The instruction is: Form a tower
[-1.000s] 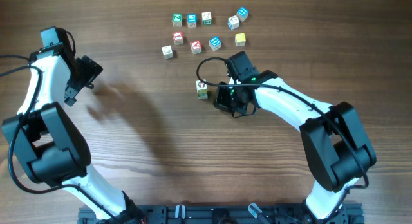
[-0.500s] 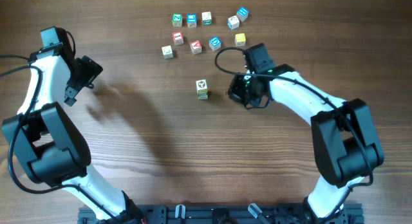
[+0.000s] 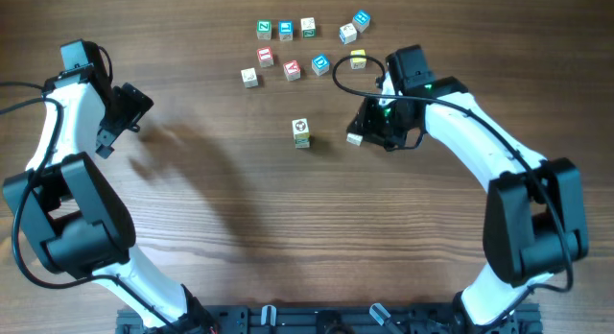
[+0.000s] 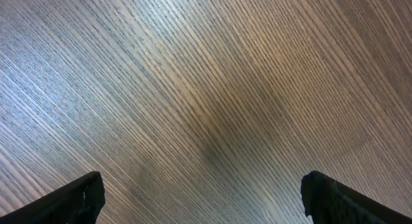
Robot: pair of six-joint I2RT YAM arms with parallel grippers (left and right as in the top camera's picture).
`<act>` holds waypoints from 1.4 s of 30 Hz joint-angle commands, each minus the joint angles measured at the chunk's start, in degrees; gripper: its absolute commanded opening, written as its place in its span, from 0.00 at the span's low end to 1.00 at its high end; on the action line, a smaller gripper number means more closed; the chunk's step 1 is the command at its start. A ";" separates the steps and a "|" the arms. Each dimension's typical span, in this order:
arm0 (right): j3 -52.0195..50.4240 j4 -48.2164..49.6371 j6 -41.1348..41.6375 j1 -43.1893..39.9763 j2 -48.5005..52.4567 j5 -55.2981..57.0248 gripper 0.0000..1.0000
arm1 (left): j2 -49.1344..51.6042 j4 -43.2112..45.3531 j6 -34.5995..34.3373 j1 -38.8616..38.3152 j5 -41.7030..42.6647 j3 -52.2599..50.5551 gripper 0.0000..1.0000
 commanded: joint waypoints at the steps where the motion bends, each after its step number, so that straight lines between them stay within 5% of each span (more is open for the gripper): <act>1: 1.20 -1.38 2.75 0.94 -1.29 10.03 0.58 | -1.16 0.00 -0.20 0.20 -0.55 0.59 1.00; 8: 1.09 -1.44 9.11 7.98 -0.07 29.66 0.61 | -1.16 0.00 -0.20 0.20 -0.55 0.59 1.00; 18: 1.03 3.65 10.01 10.75 5.55 32.76 0.65 | -1.16 0.00 -0.20 0.20 -0.55 0.59 1.00; 28: 0.98 3.76 8.55 10.75 5.68 33.18 0.48 | -1.16 0.00 -0.20 0.20 -0.55 0.59 1.00; 38: 0.87 5.40 8.31 10.78 7.13 32.72 0.77 | -1.16 0.00 -0.20 0.20 -0.55 0.59 1.00; 40: 0.87 5.55 8.31 10.78 7.98 32.72 0.73 | -1.16 0.00 -0.20 0.20 -0.55 0.59 1.00; 42: 0.87 5.09 8.28 10.75 8.26 32.74 0.59 | -1.16 0.00 -0.20 0.20 -0.55 0.59 1.00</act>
